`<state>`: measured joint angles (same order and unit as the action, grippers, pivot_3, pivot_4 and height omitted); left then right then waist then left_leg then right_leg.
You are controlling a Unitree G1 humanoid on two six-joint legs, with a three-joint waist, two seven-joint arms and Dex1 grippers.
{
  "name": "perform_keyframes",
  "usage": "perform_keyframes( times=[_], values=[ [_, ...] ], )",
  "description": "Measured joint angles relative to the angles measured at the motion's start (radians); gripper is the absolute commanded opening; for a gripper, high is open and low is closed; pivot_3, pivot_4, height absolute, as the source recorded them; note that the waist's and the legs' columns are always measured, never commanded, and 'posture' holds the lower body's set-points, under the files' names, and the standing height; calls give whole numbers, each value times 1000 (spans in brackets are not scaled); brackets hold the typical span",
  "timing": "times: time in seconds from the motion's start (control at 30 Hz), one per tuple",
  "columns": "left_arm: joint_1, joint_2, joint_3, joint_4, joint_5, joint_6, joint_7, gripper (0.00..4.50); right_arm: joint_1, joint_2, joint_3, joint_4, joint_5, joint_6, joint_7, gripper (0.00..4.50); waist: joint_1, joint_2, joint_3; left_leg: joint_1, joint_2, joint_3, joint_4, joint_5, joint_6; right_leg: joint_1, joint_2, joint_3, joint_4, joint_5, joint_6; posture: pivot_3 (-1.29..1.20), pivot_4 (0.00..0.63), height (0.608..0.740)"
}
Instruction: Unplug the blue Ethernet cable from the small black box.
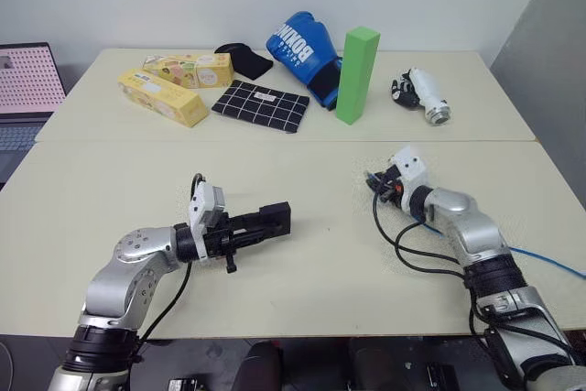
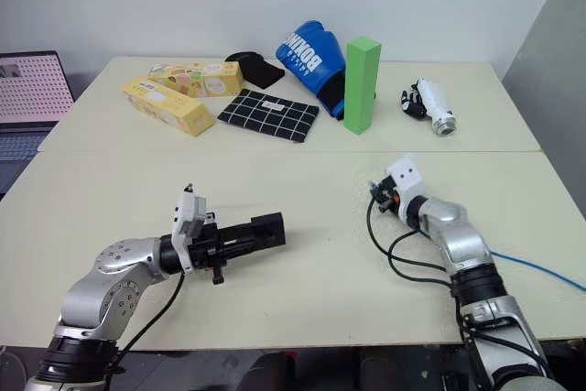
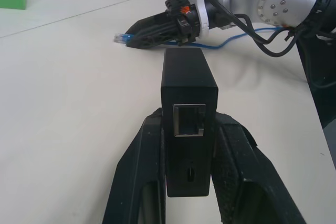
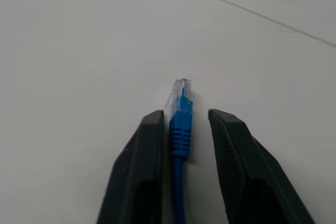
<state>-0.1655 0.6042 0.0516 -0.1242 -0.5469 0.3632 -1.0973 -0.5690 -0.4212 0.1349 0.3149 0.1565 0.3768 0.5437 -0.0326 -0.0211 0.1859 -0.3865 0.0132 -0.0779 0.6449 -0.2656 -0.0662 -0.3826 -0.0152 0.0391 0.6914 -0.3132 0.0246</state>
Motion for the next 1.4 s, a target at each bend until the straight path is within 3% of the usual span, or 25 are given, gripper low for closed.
perform_keyframes(
  times=[0.1, 0.3, 0.43, 0.57, 0.83, 0.9, 1.2, 1.3, 1.4],
  values=[
    [-7, -31, 31, 27, 17, -24, 71, 784, 9, -23, -8, -36, 18, 8, 52, 2929, 1, 0, 0, 0, 0, 0, 0, 0, 0, -1, 0, 0, 1, 0, 0, 0, 150, 740],
    [-39, -75, 110, 143, 93, -133, 233, 784, 60, -154, -27, -322, 112, 29, 269, 4169, 1, 0, 0, -1, 0, -1, 0, 0, 0, -1, -2, -1, 1, 0, 0, 0, 150, 740],
    [-68, -114, 162, 241, 148, -273, 335, 784, 45, -167, 2, -477, 151, 64, 346, 4169, -3, 0, 0, 1, 0, -2, 0, 0, 0, -1, -2, -1, 1, 0, 0, 0, 150, 740],
    [-106, -136, 224, 396, 237, -469, 465, 784, -14, -113, 86, -562, 168, 134, 360, 4169, -1, 0, 0, 0, 0, -2, 0, 0, 0, -2, -2, -1, 3, 0, 0, 0, 150, 740],
    [-167, -160, 288, 695, 295, -705, 615, 784, -91, -44, 214, -569, 145, 197, 379, 4169, 7, -1, -1, -4, -1, -3, 2, 0, 0, -4, -4, -4, 2, 1, 1, 0, 150, 740],
    [-167, -172, 288, 728, 293, -715, 615, 1489, -90, -47, 218, -557, 139, 196, 382, 4240, 6, -1, -1, -7, -1, -3, 3, 0, 0, -5, -4, -4, 2, 1, 2, 0, 150, 740],
    [-157, -198, 292, 745, 235, -690, 603, 3151, -90, -47, 214, -554, 139, 199, 384, 4240, 2, -1, -1, -6, -1, -4, 2, 0, 0, -6, -4, -4, 3, 1, 2, 0, 150, 740],
    [-146, -199, 297, 716, 231, -665, 605, 3649, -90, -47, 210, -554, 140, 201, 384, 4240, 1, -1, -1, -6, -1, -4, 2, 0, 0, -6, -4, -4, 3, 1, 2, 0, 150, 740],
    [-114, -198, 298, 662, 230, -628, 606, 3649, -90, -45, 210, -555, 140, 203, 380, 4240, 1, -1, -1, -6, -1, -3, 2, 0, 0, -6, -4, -4, 3, 1, 2, 0, 150, 740]
  ],
)
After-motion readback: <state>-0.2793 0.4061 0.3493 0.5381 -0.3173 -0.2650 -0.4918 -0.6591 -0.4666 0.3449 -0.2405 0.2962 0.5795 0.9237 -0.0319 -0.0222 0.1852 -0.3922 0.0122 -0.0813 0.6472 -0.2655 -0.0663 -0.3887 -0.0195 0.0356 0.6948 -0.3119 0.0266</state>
